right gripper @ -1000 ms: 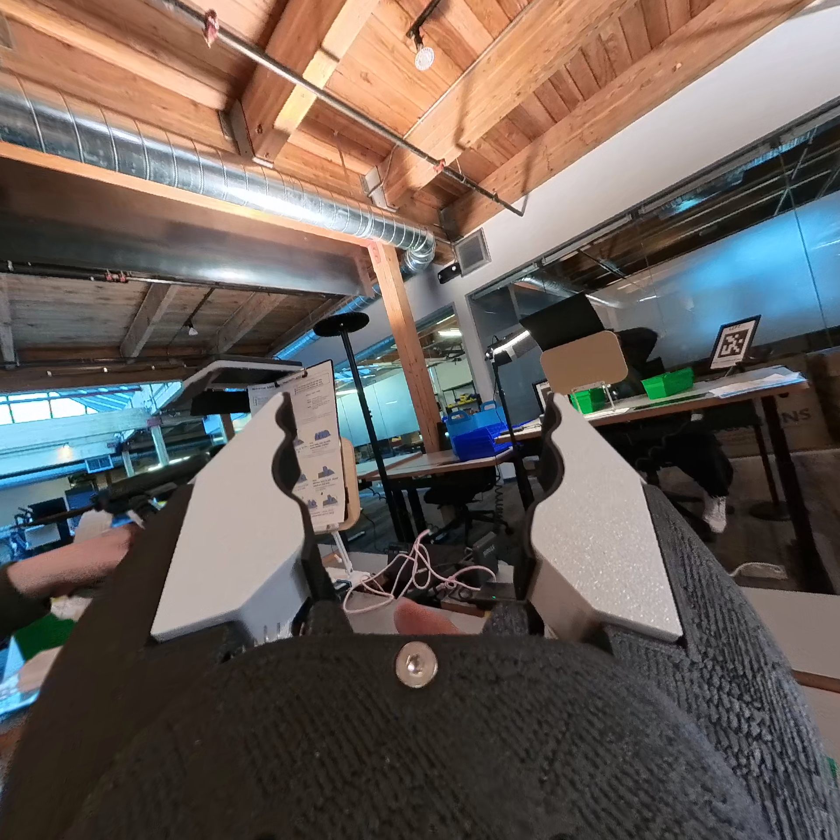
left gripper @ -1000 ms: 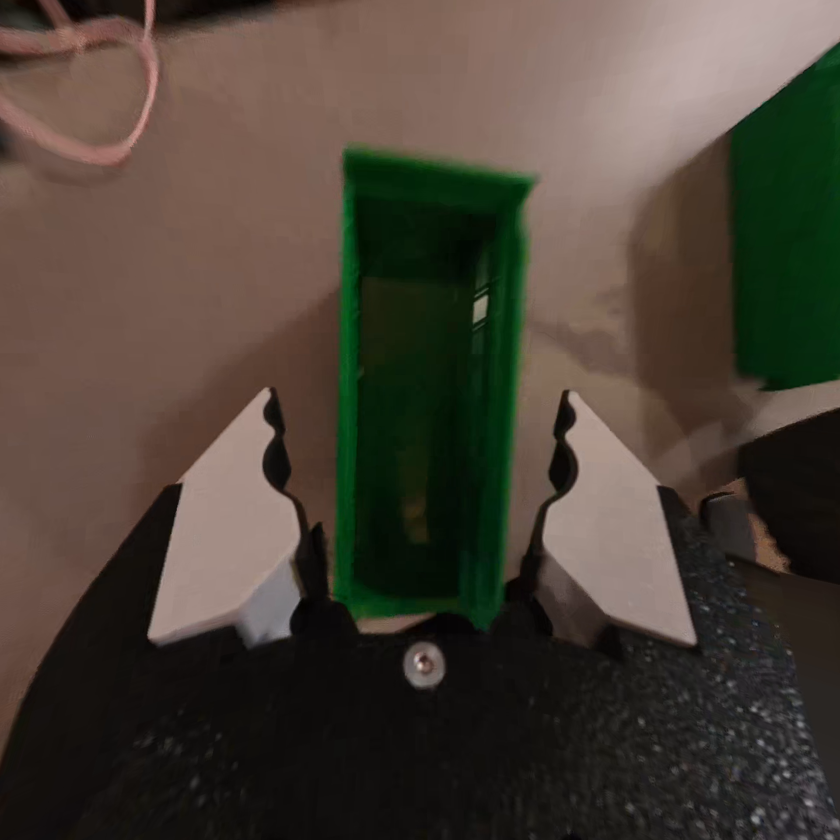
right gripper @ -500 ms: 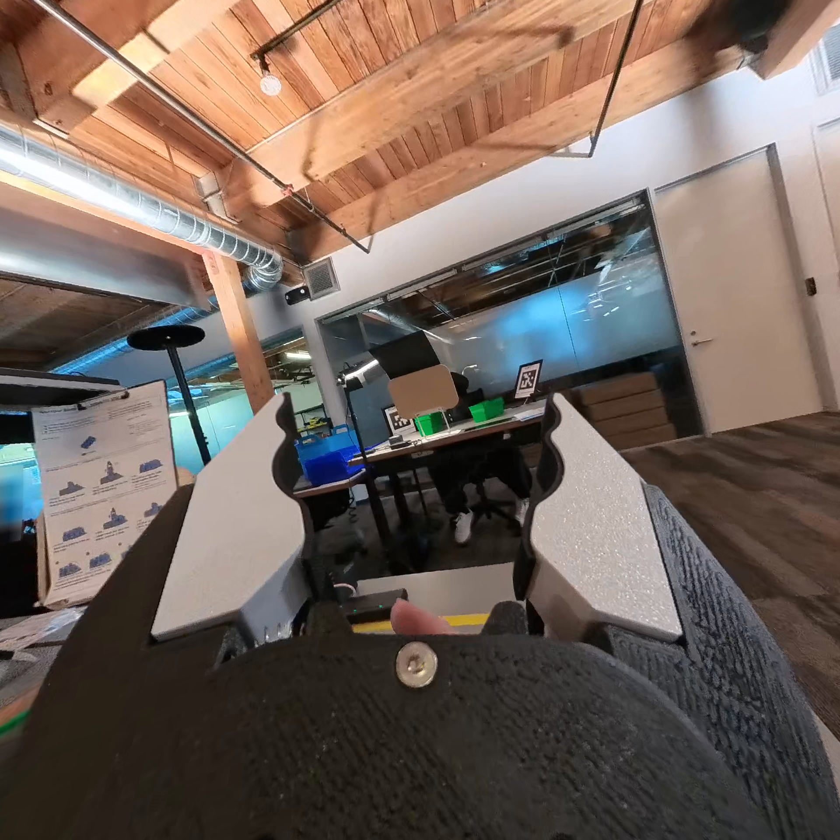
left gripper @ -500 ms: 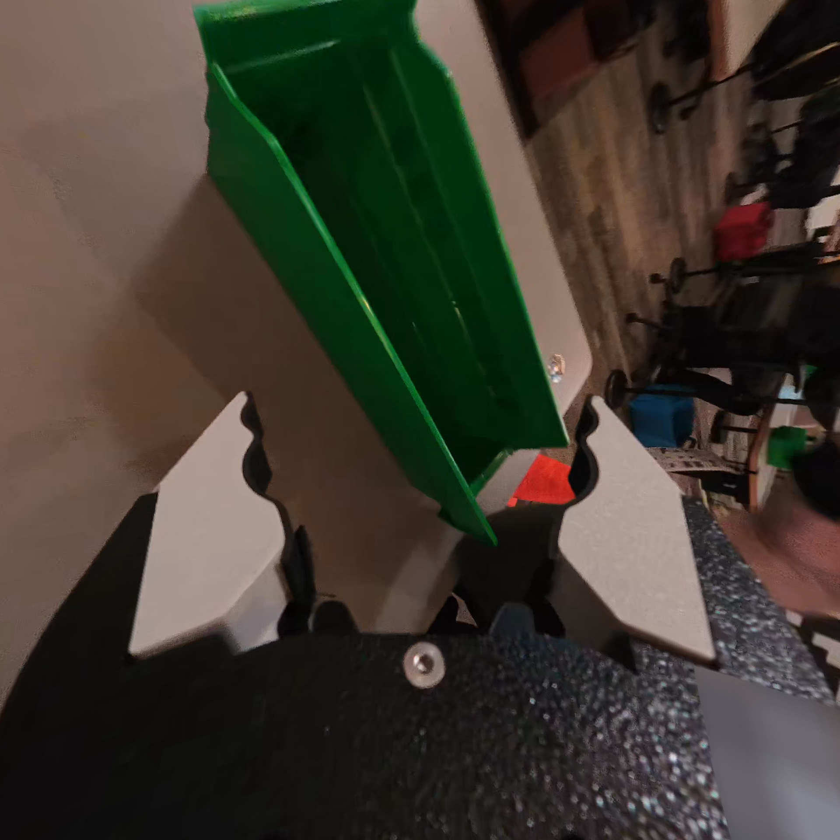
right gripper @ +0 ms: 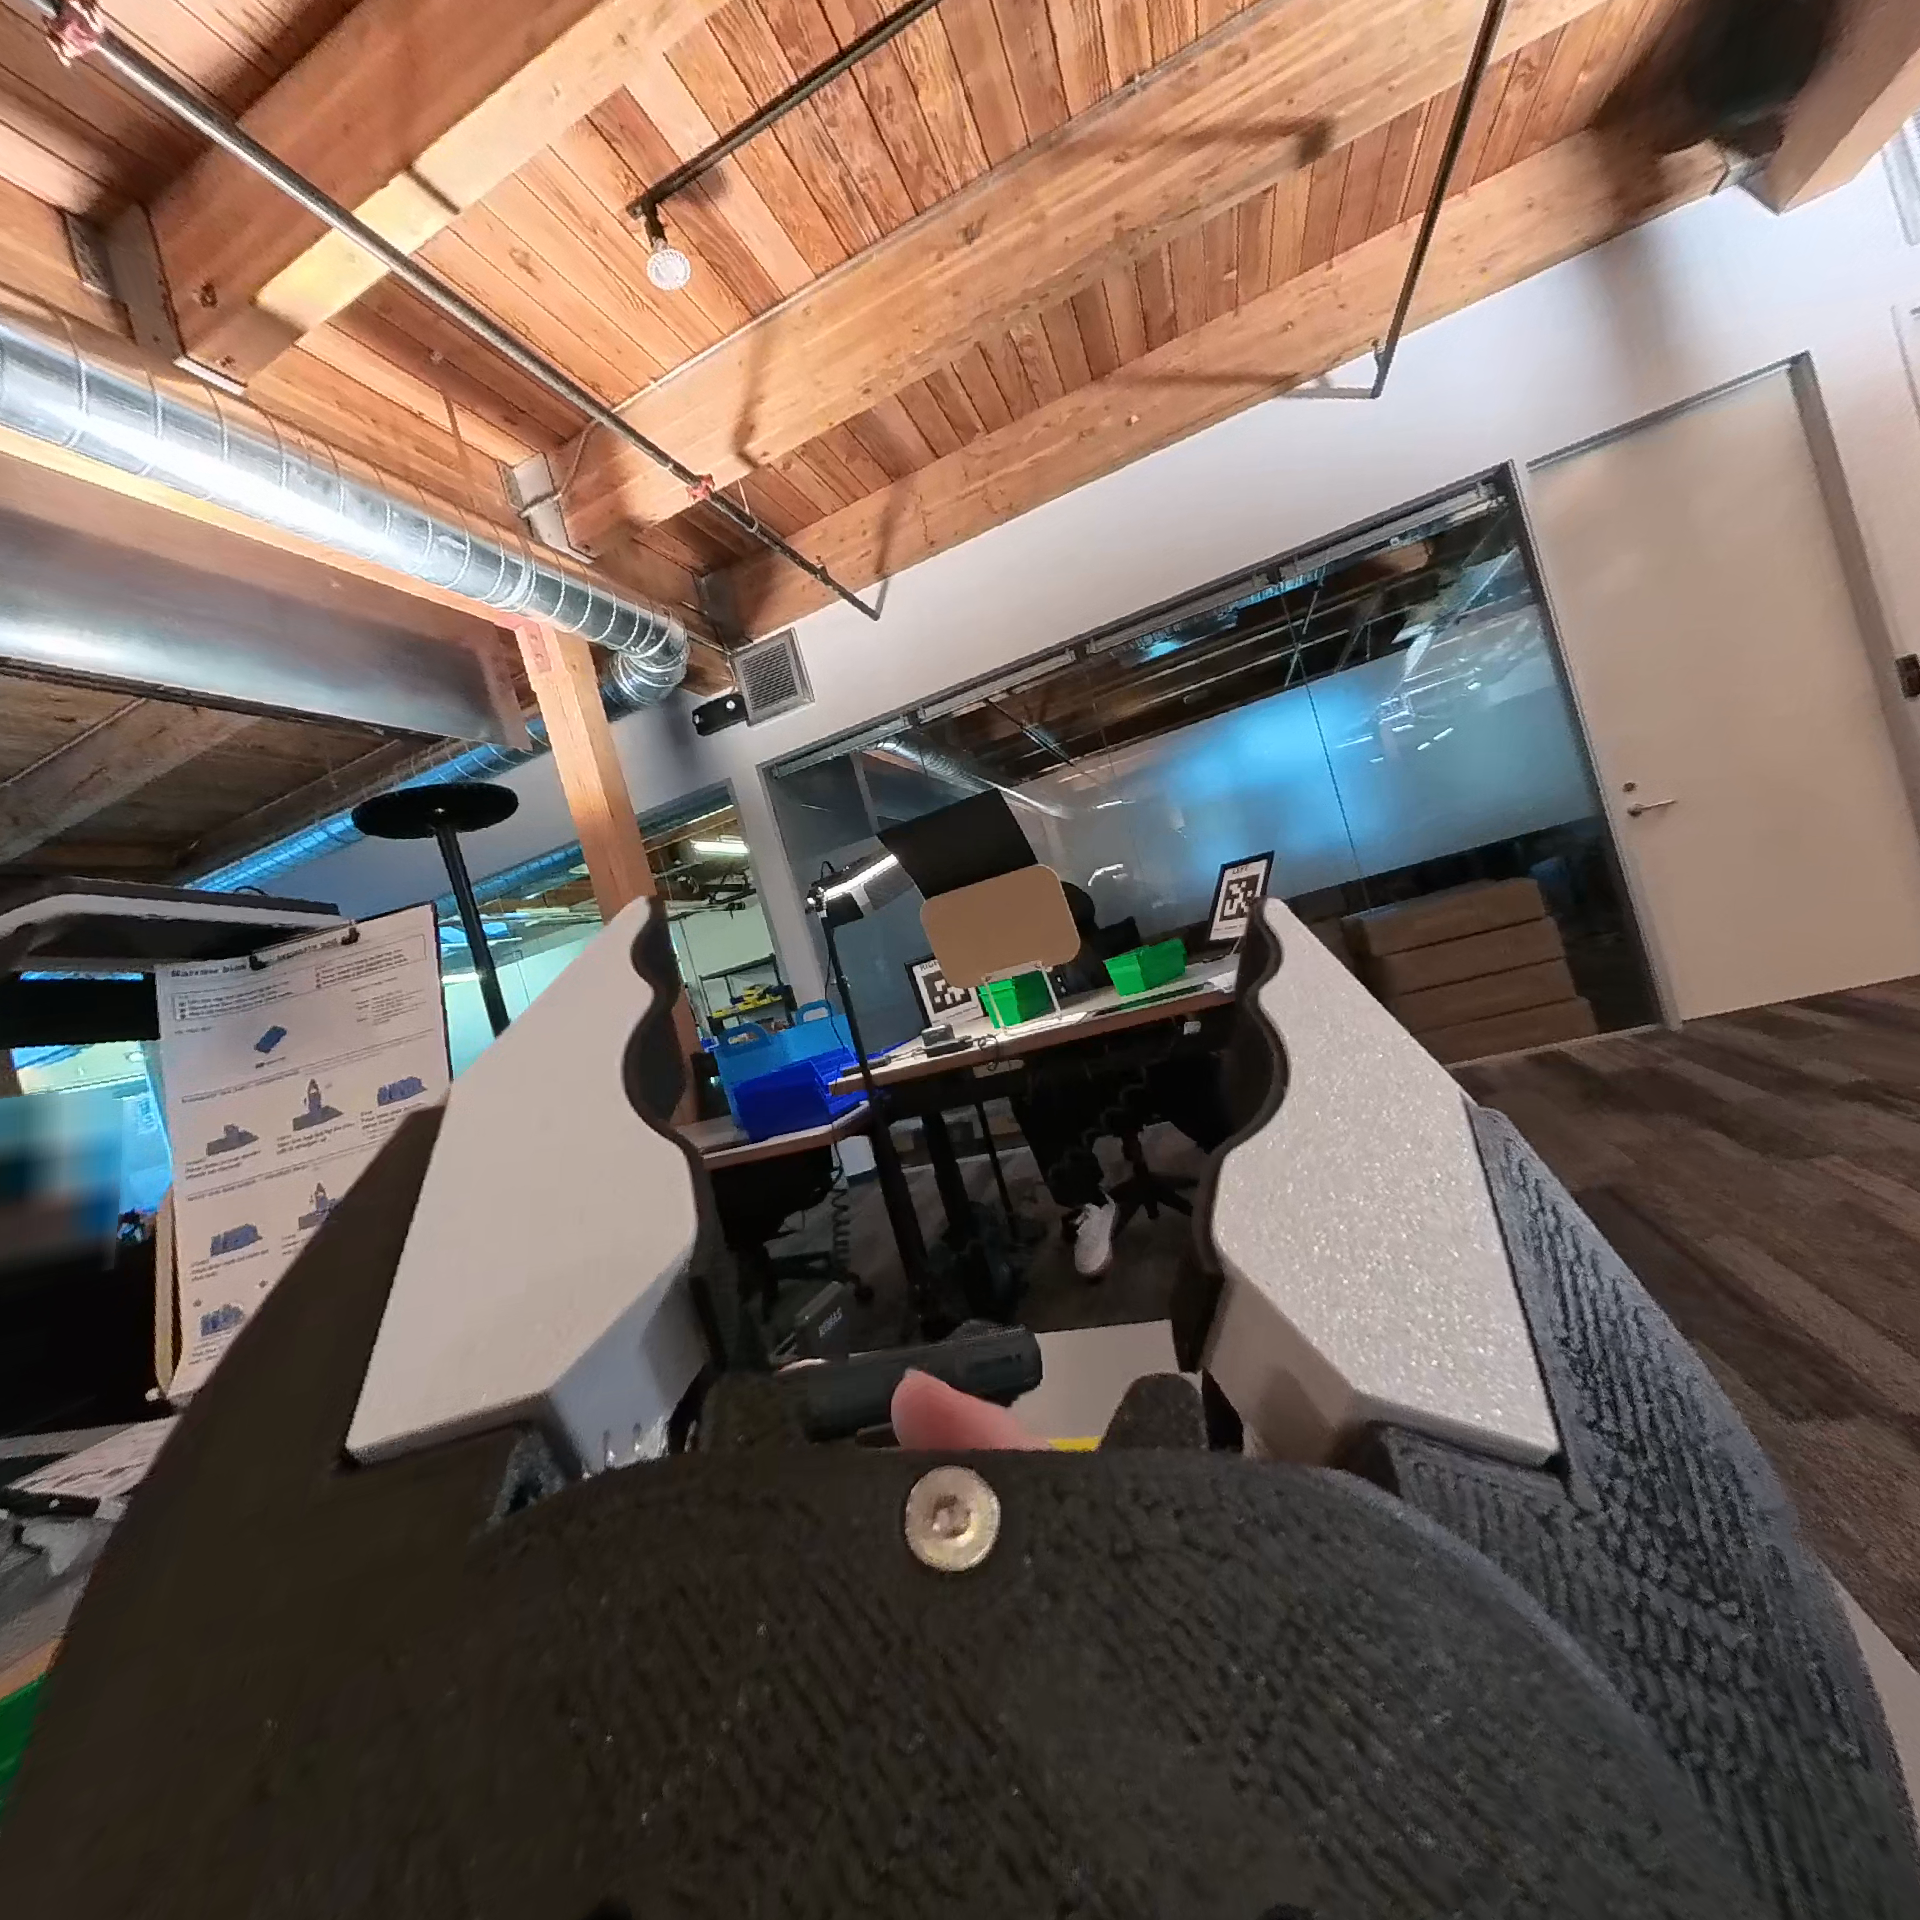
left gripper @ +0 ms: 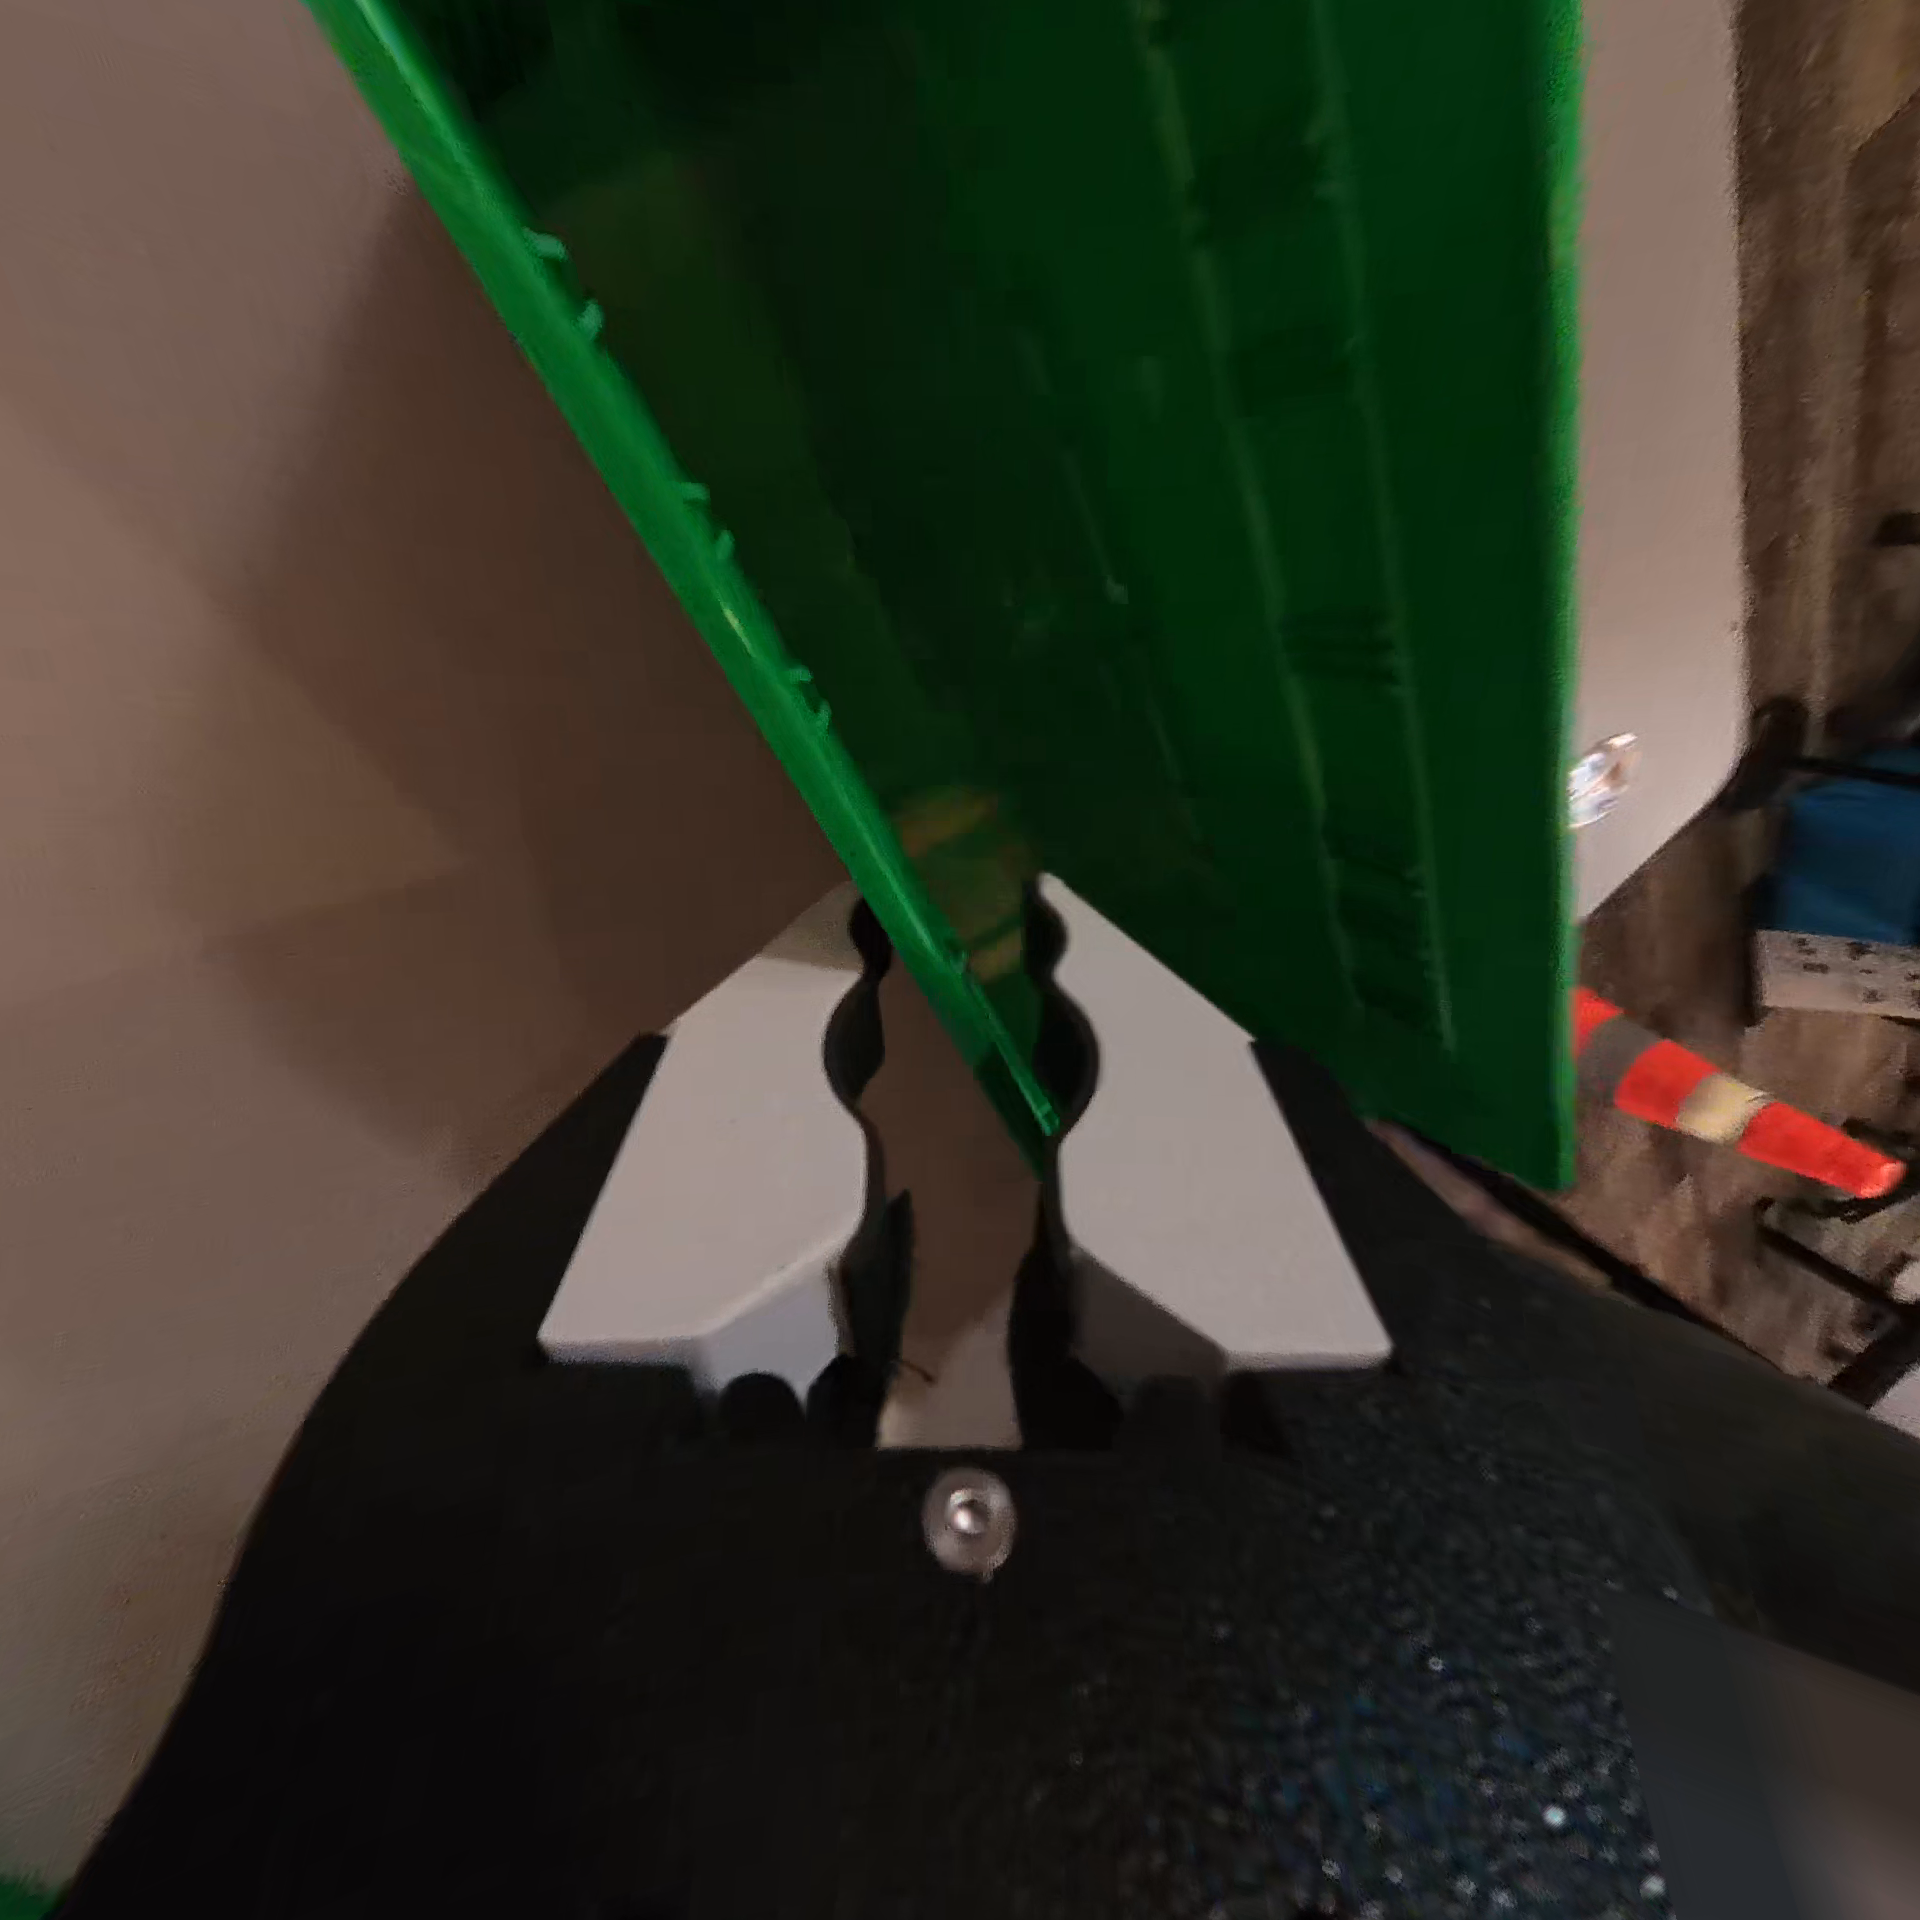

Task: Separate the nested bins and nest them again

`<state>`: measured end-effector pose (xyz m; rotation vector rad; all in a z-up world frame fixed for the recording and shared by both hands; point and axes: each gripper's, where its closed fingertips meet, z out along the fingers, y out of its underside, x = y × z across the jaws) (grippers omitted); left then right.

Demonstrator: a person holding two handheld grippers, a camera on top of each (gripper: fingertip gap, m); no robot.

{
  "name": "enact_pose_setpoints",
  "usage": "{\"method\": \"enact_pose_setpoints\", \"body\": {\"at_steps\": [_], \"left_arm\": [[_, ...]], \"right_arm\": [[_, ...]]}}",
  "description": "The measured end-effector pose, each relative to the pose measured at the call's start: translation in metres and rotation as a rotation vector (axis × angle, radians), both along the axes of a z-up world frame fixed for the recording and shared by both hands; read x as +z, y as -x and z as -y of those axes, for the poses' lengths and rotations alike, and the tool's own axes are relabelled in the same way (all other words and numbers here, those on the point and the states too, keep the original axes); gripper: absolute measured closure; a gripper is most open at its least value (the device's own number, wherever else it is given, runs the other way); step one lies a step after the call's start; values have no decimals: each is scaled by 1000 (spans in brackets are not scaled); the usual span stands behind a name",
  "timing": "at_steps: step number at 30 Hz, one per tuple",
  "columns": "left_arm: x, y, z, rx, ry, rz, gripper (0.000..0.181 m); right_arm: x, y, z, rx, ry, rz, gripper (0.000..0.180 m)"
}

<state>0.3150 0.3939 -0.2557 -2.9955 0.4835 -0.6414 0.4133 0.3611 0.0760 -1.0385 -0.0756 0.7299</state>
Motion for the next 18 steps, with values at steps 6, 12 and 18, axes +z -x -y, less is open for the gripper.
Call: {"method": "enact_pose_setpoints", "body": {"at_steps": [6, 12, 18], "left_arm": [[21, 49, -3, -65, -60, -100, 177], [113, 135, 24, -79, -127, -125, 177], [197, 254, 83, 37, -165, -190, 179]], "right_arm": [[0, 1, 7, -14, 27, 29, 74], [8, 3, 19, -26, -19, 28, 76], [0, 18, 1, -7, 18, 70, 74]]}}
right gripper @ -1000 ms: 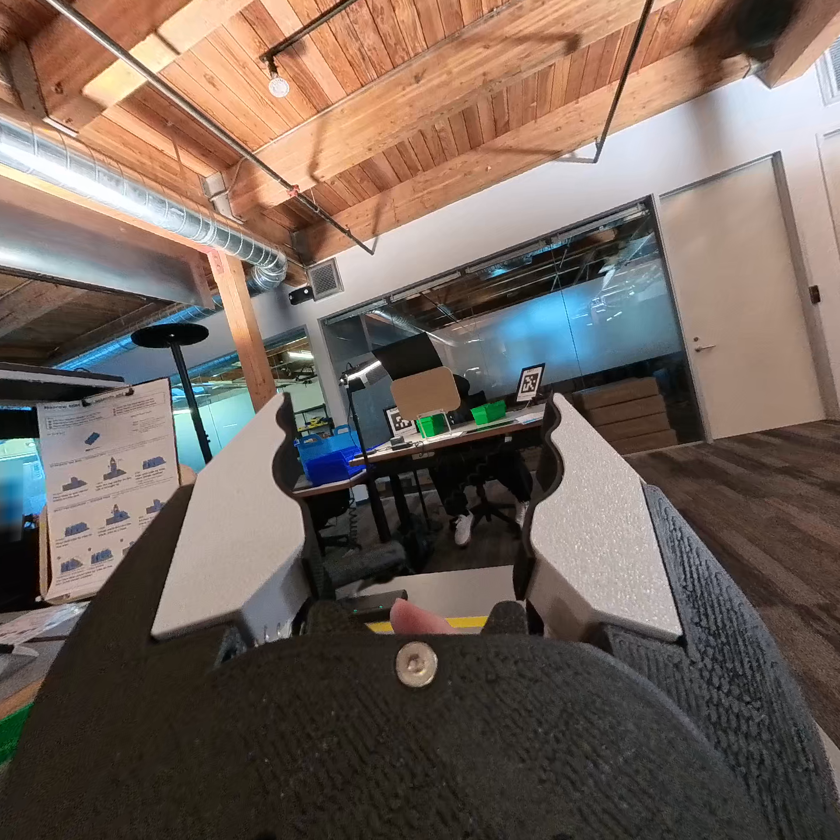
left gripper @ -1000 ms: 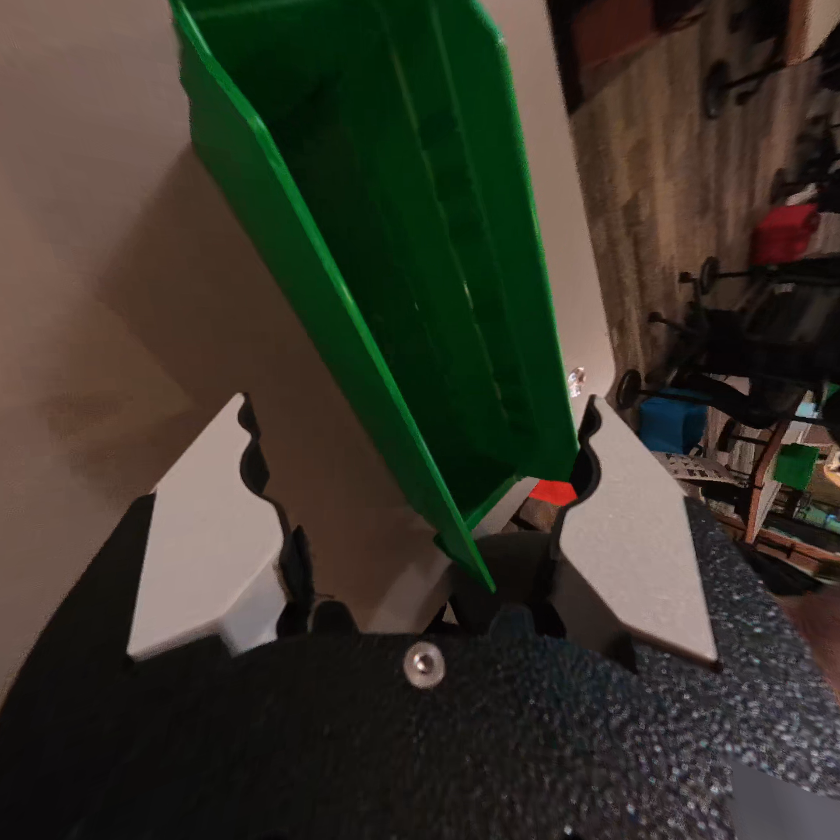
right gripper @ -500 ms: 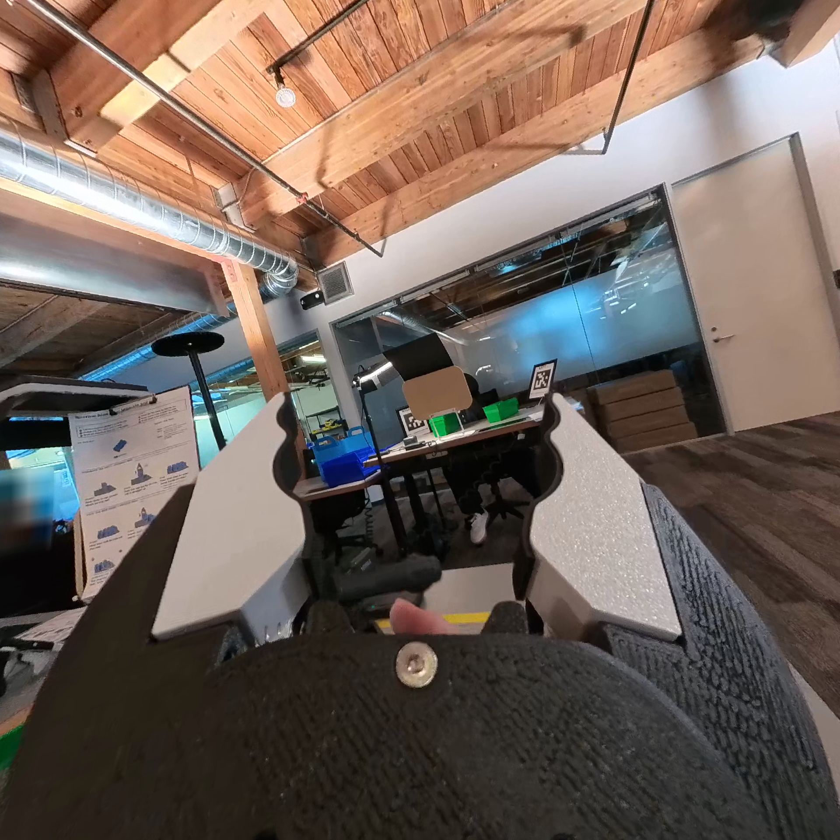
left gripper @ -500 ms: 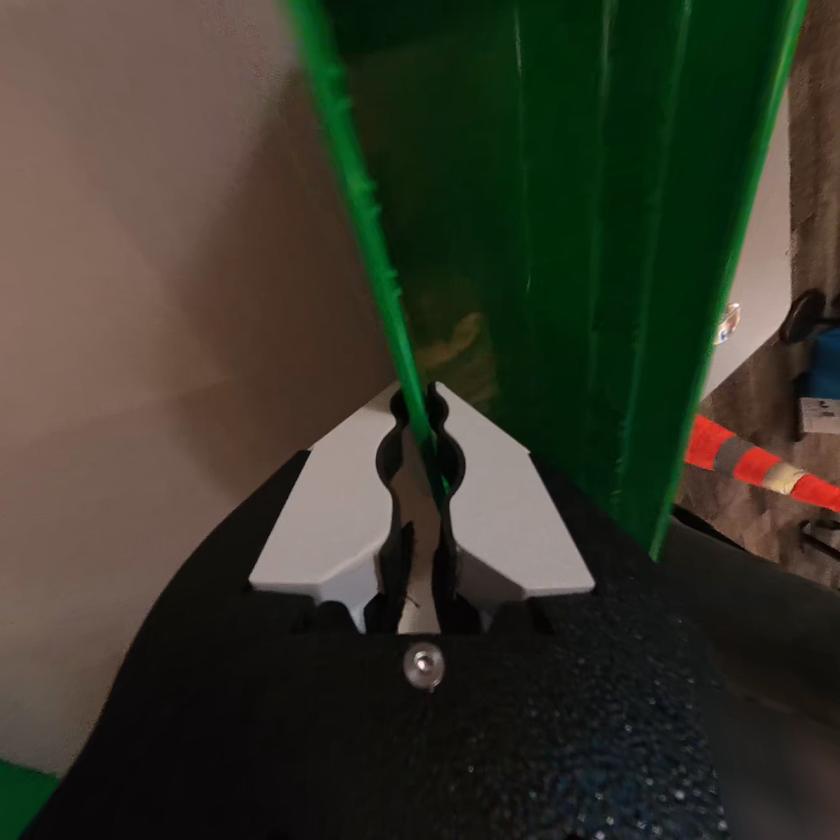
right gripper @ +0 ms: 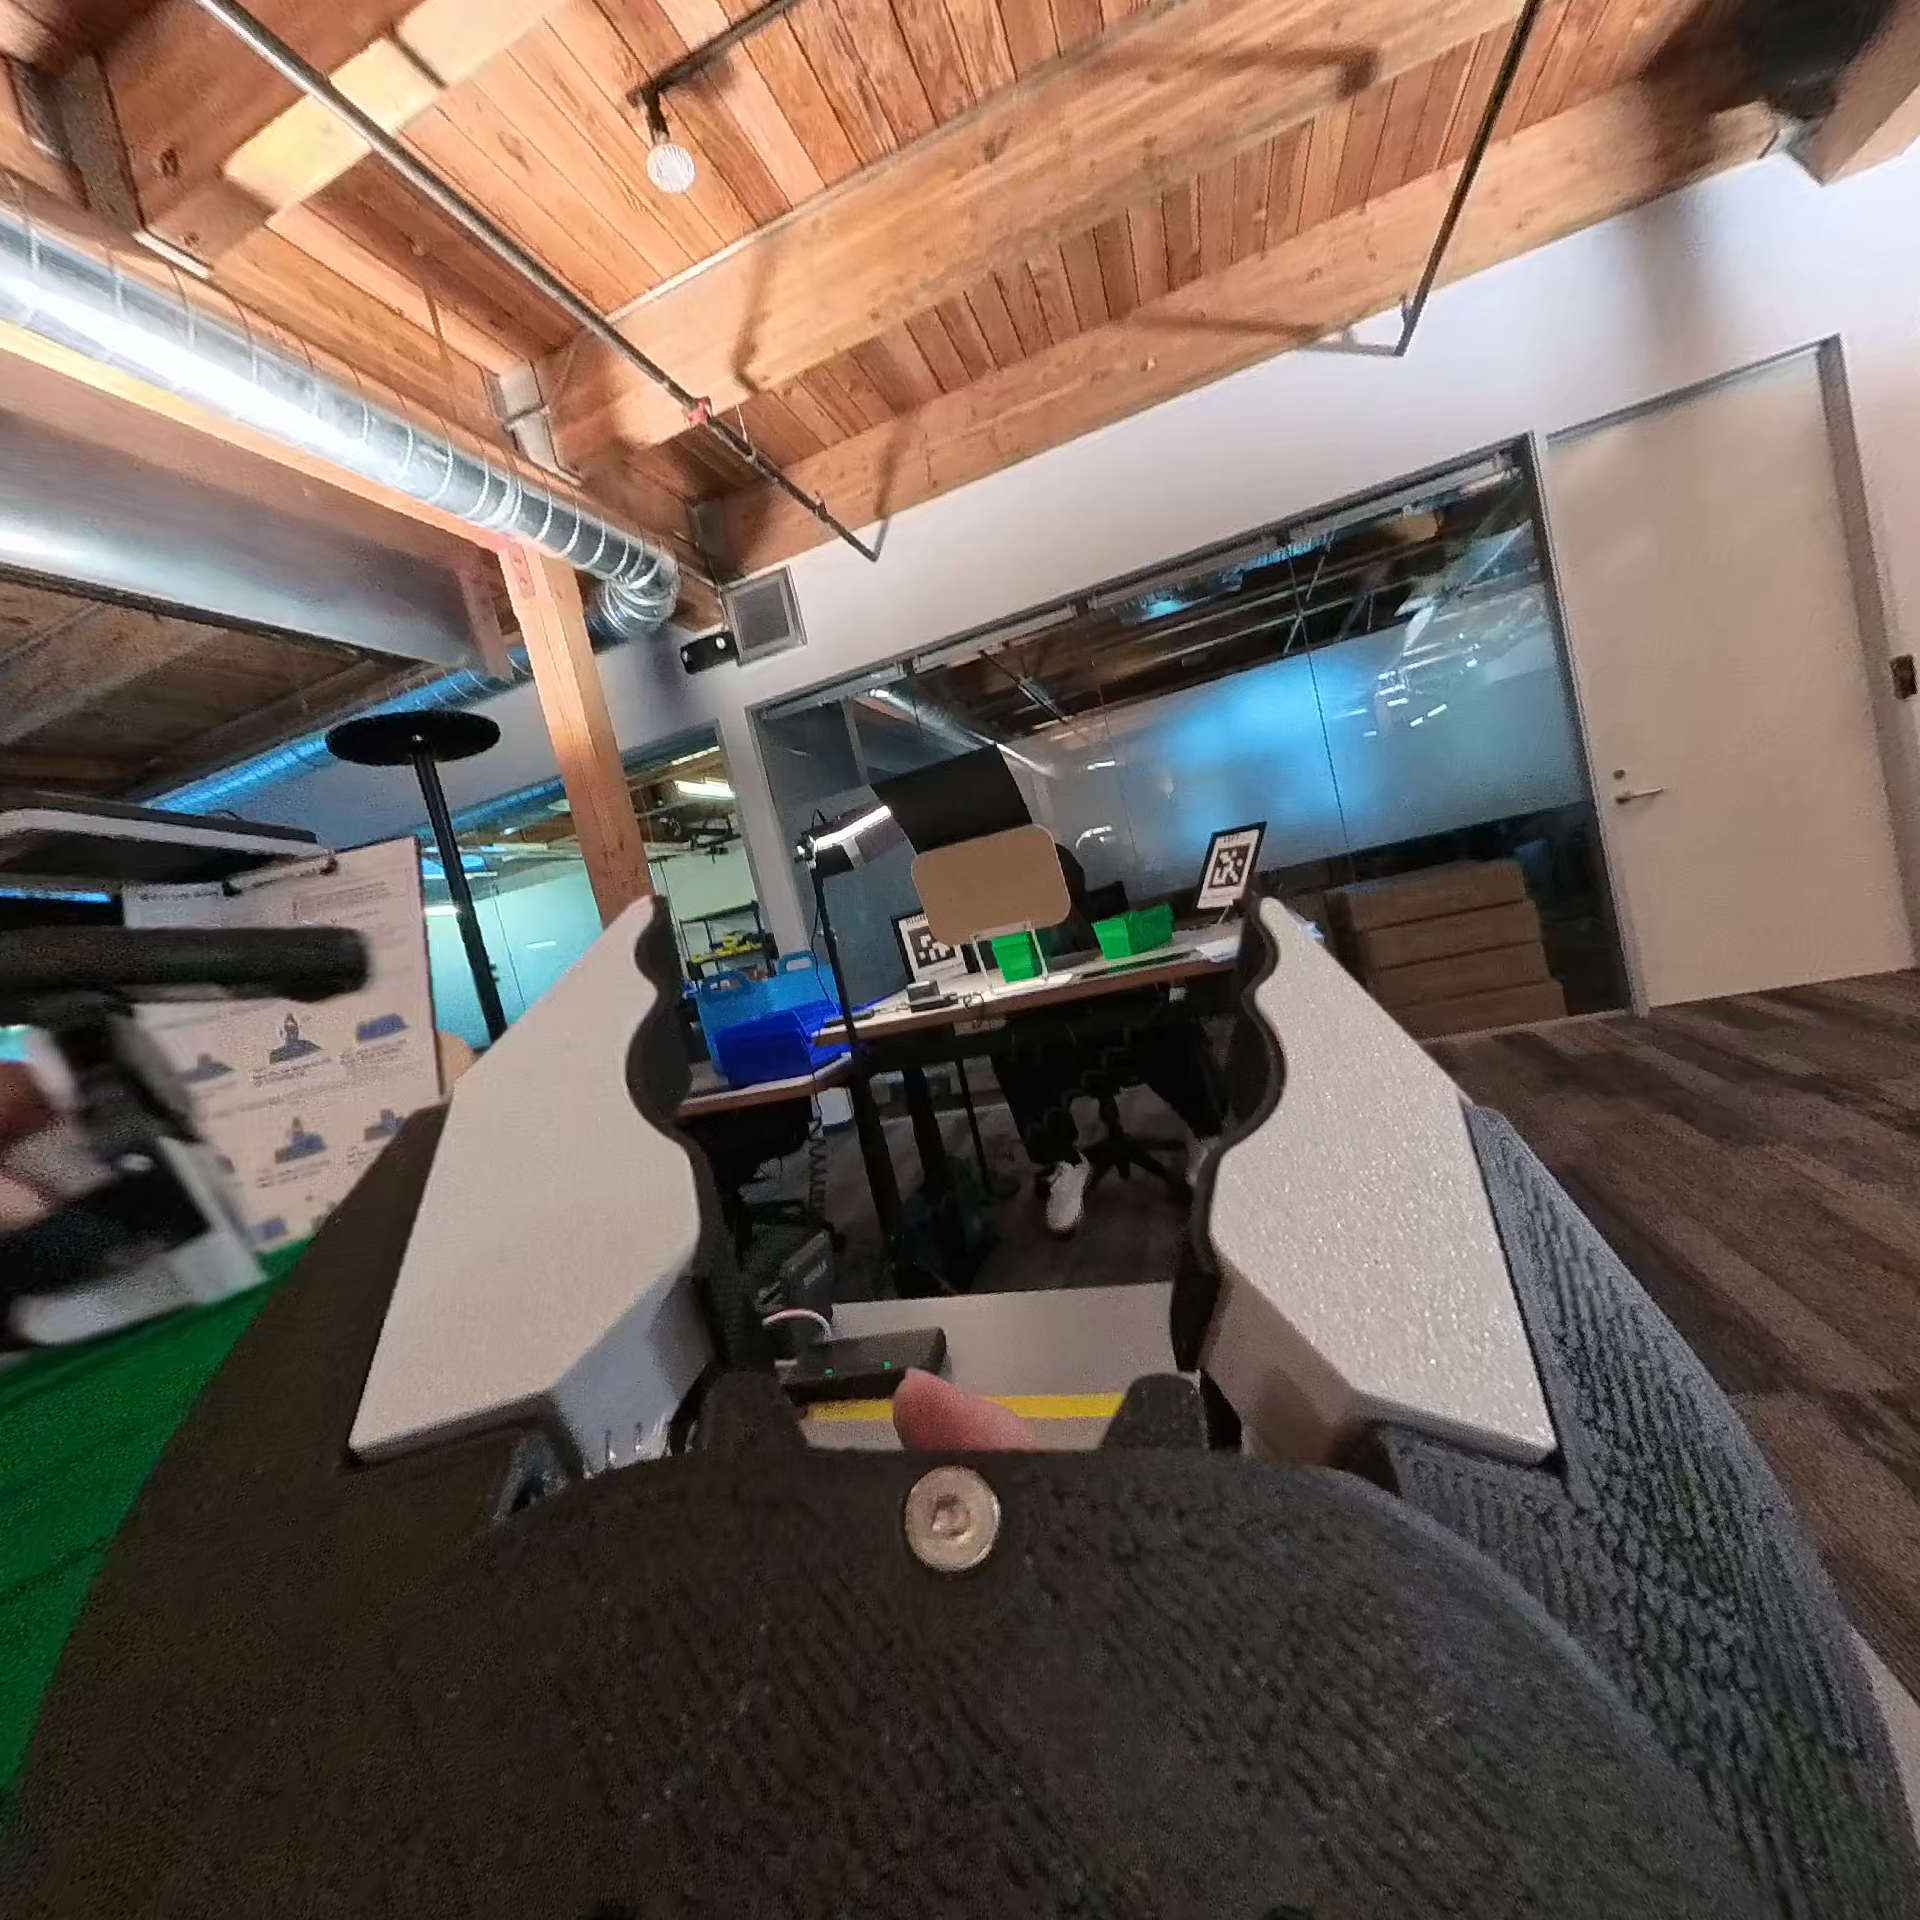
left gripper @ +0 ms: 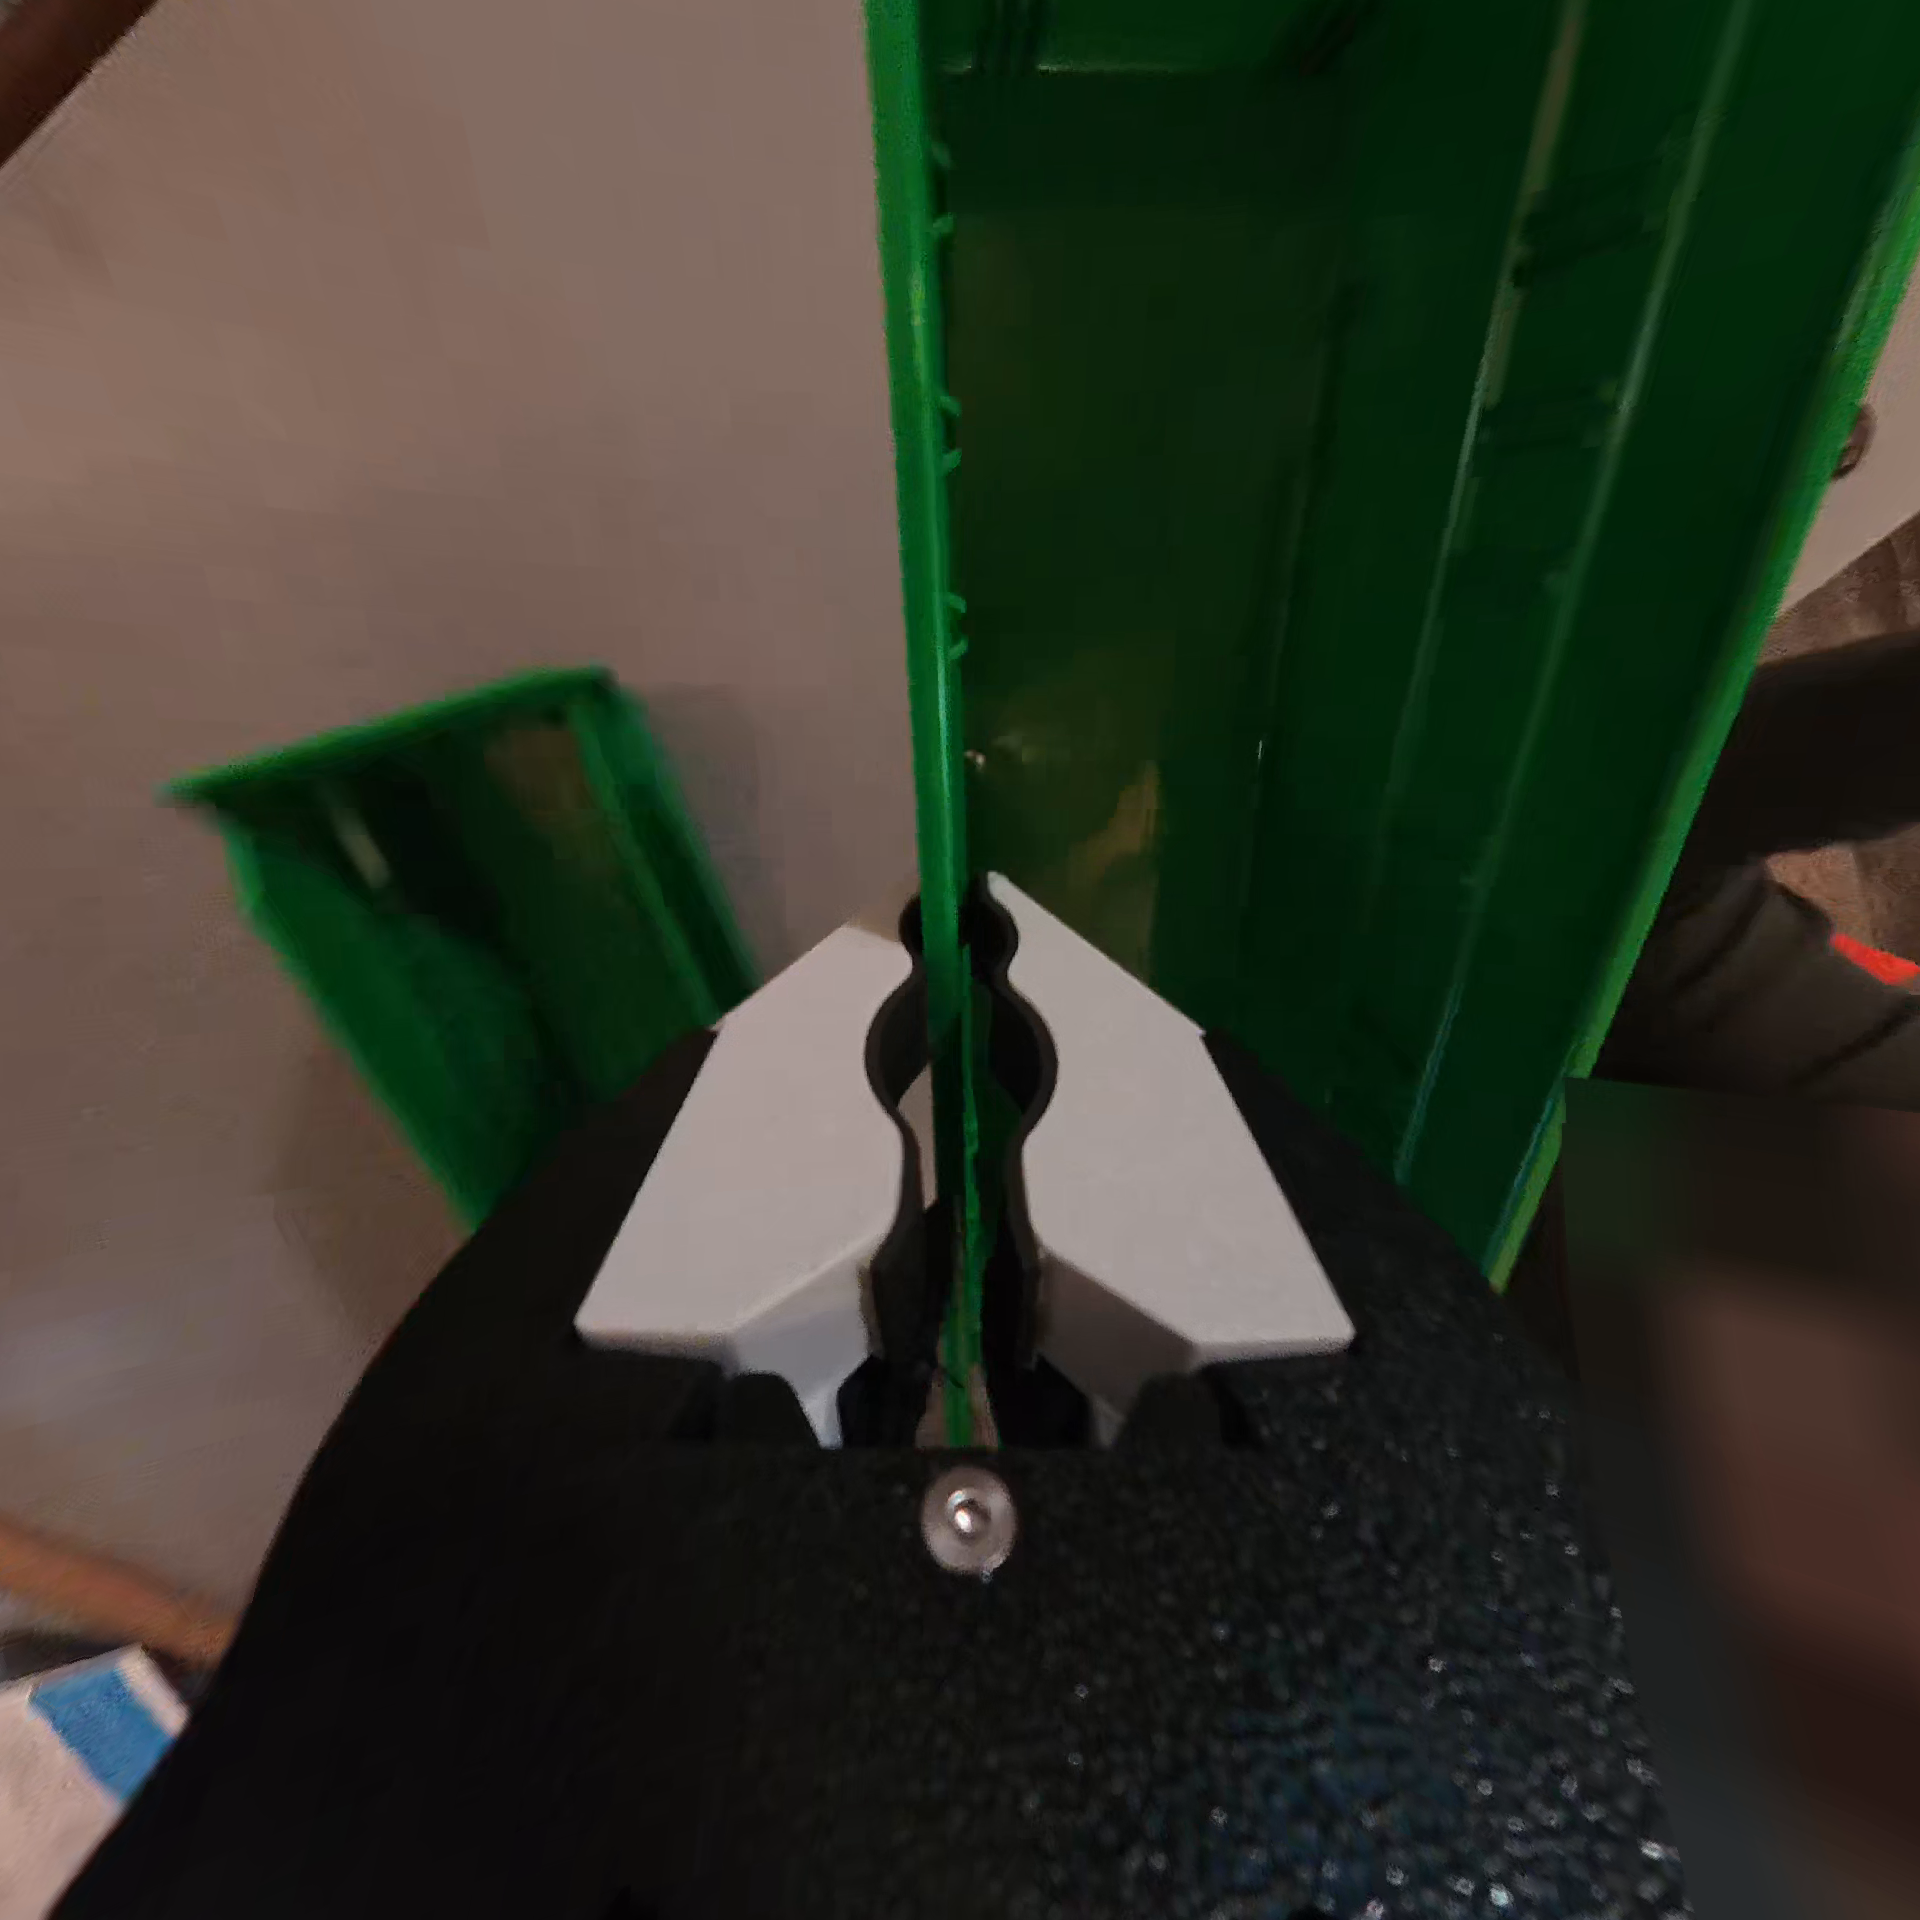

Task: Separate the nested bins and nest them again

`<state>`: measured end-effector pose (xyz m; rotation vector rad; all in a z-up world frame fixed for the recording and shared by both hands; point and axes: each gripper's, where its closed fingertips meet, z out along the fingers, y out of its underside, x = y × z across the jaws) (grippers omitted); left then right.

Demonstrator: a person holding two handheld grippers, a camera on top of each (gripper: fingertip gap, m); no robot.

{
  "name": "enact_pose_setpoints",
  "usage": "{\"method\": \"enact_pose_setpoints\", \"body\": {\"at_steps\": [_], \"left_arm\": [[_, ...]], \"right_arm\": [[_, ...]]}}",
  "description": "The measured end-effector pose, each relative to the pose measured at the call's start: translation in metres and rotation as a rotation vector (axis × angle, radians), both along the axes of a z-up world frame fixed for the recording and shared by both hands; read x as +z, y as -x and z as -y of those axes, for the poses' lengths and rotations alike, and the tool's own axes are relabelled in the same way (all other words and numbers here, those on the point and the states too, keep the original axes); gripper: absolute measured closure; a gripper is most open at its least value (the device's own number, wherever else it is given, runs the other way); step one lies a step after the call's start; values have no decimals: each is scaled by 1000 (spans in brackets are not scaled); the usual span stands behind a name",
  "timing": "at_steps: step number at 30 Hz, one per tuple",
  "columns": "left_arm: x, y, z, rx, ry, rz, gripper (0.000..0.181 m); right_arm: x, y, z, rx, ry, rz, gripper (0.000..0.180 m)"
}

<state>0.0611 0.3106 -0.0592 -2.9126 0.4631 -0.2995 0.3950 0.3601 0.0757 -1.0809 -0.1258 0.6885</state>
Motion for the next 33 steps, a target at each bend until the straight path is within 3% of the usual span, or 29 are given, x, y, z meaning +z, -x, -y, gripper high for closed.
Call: {"method": "enact_pose_setpoints", "body": {"at_steps": [4, 11, 17, 26, 33], "left_arm": [[10, 79, 46, 113, 36, -81, 178], [-16, 164, 89, 298, 73, -127, 178], [-40, 159, 91, 297, 109, -104, 179], [-29, 170, 80, 290, 96, -228, 179], [-41, 161, 78, 296, 123, -117, 179]], "right_arm": [[-8, 17, -12, 12, 40, 54, 73], [-13, 33, -19, 5, 65, 113, 71], [-16, 40, -23, 38, 82, 114, 71], [-17, 54, -21, 89, 82, 134, 72], [-17, 54, -21, 105, 84, 123, 72]]}}
